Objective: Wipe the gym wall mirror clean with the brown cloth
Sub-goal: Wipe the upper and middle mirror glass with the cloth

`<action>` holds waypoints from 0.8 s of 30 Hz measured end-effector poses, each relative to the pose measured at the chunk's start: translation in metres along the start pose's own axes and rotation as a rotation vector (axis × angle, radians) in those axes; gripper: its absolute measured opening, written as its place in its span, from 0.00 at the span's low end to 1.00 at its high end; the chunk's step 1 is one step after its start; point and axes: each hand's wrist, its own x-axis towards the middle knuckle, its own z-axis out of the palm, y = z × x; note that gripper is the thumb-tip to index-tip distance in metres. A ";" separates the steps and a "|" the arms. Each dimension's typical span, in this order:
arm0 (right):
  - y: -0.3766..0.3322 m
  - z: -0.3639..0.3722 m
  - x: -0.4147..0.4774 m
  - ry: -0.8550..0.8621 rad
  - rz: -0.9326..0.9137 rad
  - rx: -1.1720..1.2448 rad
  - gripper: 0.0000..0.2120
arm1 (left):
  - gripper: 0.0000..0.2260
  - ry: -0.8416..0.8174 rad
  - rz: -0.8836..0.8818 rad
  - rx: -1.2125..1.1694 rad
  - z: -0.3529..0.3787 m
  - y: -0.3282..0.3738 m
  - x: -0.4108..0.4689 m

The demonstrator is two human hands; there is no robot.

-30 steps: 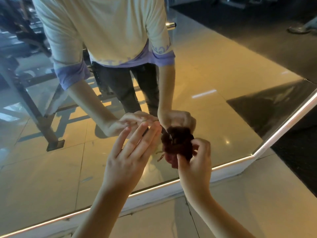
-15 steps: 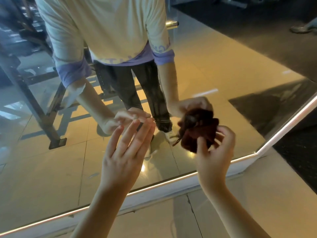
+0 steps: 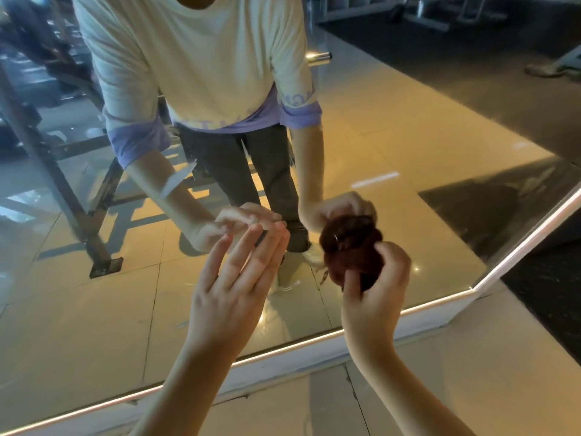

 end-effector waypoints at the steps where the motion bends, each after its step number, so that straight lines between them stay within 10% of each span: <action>1: 0.001 0.001 -0.003 -0.053 -0.037 -0.021 0.17 | 0.34 0.002 0.000 0.002 0.000 -0.001 -0.001; 9: -0.003 -0.009 0.033 0.060 -0.236 -0.004 0.18 | 0.36 -0.002 -0.034 -0.015 0.001 -0.002 -0.007; 14: 0.024 -0.010 0.012 -0.239 -0.734 -0.211 0.09 | 0.32 0.007 -0.027 -0.006 0.001 -0.001 -0.006; 20: 0.015 -0.012 0.041 -0.036 -0.630 -0.145 0.08 | 0.34 -0.010 -0.050 -0.005 0.000 0.001 -0.008; 24: 0.027 -0.008 0.019 -0.298 -0.926 -0.255 0.06 | 0.35 -0.019 -0.042 0.000 -0.001 0.000 -0.009</action>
